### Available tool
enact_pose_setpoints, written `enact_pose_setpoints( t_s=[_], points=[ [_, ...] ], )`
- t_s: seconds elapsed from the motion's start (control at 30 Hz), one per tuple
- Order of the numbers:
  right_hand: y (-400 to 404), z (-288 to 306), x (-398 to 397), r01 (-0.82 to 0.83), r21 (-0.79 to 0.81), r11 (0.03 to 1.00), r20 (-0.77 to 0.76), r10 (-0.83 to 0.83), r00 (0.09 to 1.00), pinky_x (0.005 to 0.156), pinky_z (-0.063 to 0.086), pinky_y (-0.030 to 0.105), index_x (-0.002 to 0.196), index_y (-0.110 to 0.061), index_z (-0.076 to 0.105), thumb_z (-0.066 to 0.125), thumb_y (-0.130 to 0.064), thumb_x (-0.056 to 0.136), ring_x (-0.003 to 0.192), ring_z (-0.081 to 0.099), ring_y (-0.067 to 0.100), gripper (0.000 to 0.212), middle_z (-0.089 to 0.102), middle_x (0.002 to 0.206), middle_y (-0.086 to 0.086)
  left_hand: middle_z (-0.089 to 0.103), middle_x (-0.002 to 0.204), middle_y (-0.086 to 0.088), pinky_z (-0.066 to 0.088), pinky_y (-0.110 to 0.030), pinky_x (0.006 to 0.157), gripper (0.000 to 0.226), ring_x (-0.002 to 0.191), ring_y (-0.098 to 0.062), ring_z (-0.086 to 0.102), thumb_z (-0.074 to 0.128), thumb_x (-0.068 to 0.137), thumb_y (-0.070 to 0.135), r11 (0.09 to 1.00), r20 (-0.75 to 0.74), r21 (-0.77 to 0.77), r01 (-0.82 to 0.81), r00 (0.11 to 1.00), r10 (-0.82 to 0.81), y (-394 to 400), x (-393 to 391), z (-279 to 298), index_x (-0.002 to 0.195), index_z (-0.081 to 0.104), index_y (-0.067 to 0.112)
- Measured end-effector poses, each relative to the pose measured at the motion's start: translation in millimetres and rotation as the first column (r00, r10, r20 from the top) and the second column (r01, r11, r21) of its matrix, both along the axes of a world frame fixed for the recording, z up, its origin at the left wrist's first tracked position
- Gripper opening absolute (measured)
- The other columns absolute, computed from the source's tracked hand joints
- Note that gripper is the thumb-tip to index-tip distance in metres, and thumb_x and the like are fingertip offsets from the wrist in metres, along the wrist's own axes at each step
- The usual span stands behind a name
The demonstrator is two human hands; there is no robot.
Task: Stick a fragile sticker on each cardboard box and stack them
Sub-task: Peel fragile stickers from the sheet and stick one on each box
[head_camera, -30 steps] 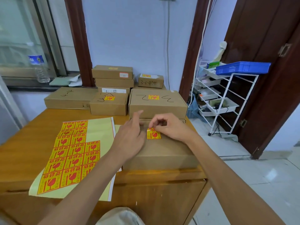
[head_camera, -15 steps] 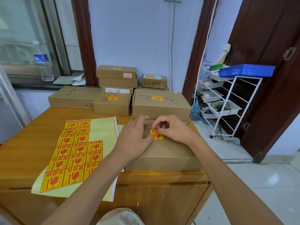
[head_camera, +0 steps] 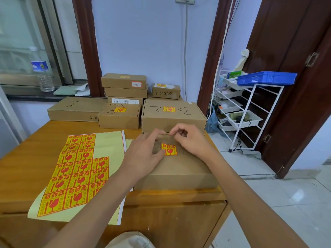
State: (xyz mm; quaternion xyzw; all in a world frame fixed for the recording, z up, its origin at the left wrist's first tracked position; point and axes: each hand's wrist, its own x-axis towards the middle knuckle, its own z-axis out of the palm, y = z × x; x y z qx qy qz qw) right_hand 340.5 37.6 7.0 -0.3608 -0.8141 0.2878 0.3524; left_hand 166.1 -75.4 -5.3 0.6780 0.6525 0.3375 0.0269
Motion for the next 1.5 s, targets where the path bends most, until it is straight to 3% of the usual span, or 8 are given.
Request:
enact_pose_setpoints(
  t_s=[0.13,0.43,0.6,0.87,1.0,1.17,1.33,1.5],
  points=[
    [-3.2,1.9,1.3,-0.011,-0.033,0.999,-0.001,0.011,1.000,0.064,0.040,0.022,0.087,-0.029,0.075,0.063,-0.005,0.090,0.064,0.047,0.003,0.027,0.056,0.069,-0.012,0.060,0.129,0.014,0.037,-0.027,0.087,0.020,0.121,-0.011,0.047,0.064,0.094,0.037,1.000,-0.029,0.002,0.002,1.000,-0.002,2.8,-2.6,-3.4,0.114,0.068,0.040],
    [-9.5,2.4,-4.6,-0.104,0.084,0.991,0.287,0.076,0.955,0.062,0.044,0.028,0.089,-0.035,0.068,0.065,-0.013,0.088,0.063,0.052,0.002,0.022,0.061,0.071,-0.016,0.054,0.120,0.015,0.034,-0.028,0.086,0.015,0.116,-0.010,0.044,0.066,0.092,0.047,0.999,-0.009,-0.052,-0.009,1.000,0.009,5.1,-2.6,-2.7,0.107,0.066,0.043],
    [-15.0,-1.3,5.9,-0.154,0.178,0.972,0.386,0.075,0.919,0.081,0.047,0.033,0.102,-0.039,0.065,0.070,-0.025,0.093,0.091,0.053,0.008,0.017,0.058,0.092,-0.013,0.052,0.123,0.013,0.032,-0.027,0.092,0.016,0.119,-0.012,0.043,0.063,0.093,0.045,0.997,-0.021,-0.071,-0.002,1.000,0.001,2.2,-1.7,0.7,0.108,0.064,0.041],
    [-31.5,0.2,9.8,-0.103,0.261,0.960,0.343,0.008,0.939,0.087,0.047,0.038,0.091,-0.042,0.066,0.070,-0.032,0.086,0.096,0.052,0.008,0.012,0.058,0.095,-0.015,0.047,0.128,0.012,0.039,-0.033,0.099,0.020,0.123,-0.013,0.040,0.054,0.097,0.052,0.994,-0.077,-0.101,0.030,0.996,-0.038,6.2,-4.4,-3.3,0.113,0.057,0.041],
    [-31.5,-0.7,9.6,-0.076,0.232,0.970,0.312,0.000,0.950,0.085,0.046,0.034,0.087,-0.040,0.068,0.069,-0.029,0.088,0.095,0.054,0.008,0.012,0.059,0.092,-0.014,0.046,0.136,0.010,0.037,-0.036,0.106,0.037,0.129,-0.014,0.037,0.050,0.098,0.056,0.993,-0.058,-0.108,0.051,0.997,-0.057,6.6,-3.1,-3.0,0.133,0.052,0.044],
    [-24.3,-1.6,11.7,-0.035,0.111,0.993,0.176,0.015,0.984,0.080,0.048,0.029,0.085,-0.033,0.076,0.069,-0.007,0.086,0.086,0.062,0.006,0.027,0.068,0.092,-0.010,0.045,0.135,0.009,0.036,-0.034,0.105,0.030,0.128,-0.014,0.036,0.052,0.098,0.054,0.993,-0.071,-0.111,0.044,0.996,-0.052,7.8,-4.1,-3.8,0.124,0.057,0.042],
    [-23.4,-4.7,11.8,-0.088,0.135,0.987,0.251,0.052,0.967,0.087,0.050,0.035,0.088,-0.038,0.074,0.073,-0.022,0.083,0.095,0.059,0.011,0.017,0.062,0.094,-0.012,0.047,0.131,0.010,0.035,-0.033,0.102,0.019,0.125,-0.014,0.037,0.054,0.099,0.048,0.995,-0.046,-0.083,0.050,0.997,-0.054,8.9,-5.3,-5.5,0.115,0.061,0.041],
    [-23.2,-1.7,14.4,-0.065,0.063,0.996,0.167,0.054,0.985,0.083,0.048,0.029,0.088,-0.036,0.076,0.071,-0.007,0.086,0.089,0.062,0.009,0.029,0.068,0.096,-0.010,0.050,0.130,0.011,0.032,-0.029,0.097,0.022,0.123,-0.012,0.039,0.055,0.101,0.035,0.998,-0.023,-0.052,0.046,0.999,-0.047,8.3,-6.5,-5.9,0.121,0.063,0.041]
  ],
)
